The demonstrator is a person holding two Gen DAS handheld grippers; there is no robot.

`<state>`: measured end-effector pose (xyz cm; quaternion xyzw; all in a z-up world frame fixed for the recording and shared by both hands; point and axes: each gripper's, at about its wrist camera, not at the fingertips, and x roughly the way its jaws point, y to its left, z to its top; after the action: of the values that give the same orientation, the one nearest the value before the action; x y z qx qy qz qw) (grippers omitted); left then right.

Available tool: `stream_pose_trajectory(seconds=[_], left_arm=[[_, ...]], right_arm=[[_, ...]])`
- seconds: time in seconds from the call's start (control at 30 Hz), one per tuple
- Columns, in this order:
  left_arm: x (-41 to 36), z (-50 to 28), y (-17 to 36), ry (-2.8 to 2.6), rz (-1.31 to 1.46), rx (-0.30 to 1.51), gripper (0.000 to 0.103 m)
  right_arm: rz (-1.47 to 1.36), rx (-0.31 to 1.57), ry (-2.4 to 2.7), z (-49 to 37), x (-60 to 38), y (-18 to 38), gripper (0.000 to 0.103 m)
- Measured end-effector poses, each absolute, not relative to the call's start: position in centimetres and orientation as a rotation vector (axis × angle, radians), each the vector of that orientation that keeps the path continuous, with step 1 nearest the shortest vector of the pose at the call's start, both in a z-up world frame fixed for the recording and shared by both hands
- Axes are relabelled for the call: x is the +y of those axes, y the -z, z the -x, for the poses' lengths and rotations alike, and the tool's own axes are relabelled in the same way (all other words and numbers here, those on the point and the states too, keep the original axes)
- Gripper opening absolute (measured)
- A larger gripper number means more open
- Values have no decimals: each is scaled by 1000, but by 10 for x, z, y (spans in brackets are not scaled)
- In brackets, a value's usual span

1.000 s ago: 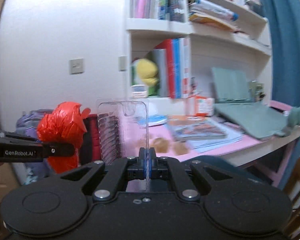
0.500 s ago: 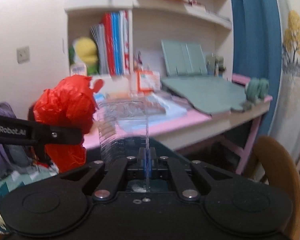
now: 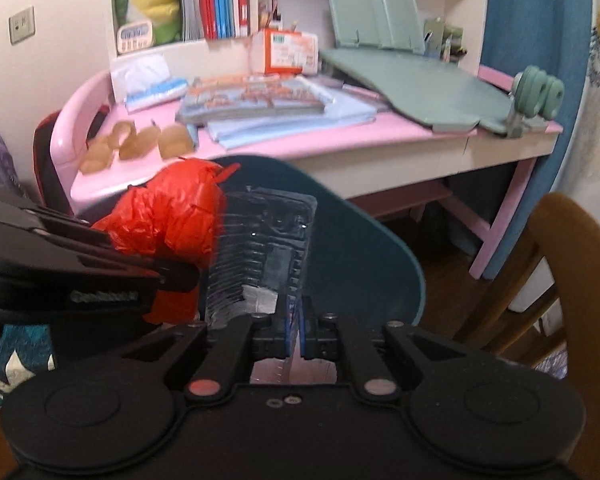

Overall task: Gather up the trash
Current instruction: 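Open both tools to drop the red bag and tray into the bin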

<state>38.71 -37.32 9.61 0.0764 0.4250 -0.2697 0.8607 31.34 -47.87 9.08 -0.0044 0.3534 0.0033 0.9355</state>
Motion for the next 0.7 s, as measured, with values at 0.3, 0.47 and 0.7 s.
stream_pose_trajectory(seconds=[0.3, 0.47, 0.7], left_arm=[[-378, -386, -79, 576, -181, 929, 17], [-372, -378, -84, 574, -188, 908, 19], [-360, -365, -100, 558, -159, 849, 56]], right_arm=[[2, 793, -33, -316, -475, -84, 24], [17, 792, -24, -308, -470, -88, 28], [-10, 749, -21, -289, -471, -102, 30]])
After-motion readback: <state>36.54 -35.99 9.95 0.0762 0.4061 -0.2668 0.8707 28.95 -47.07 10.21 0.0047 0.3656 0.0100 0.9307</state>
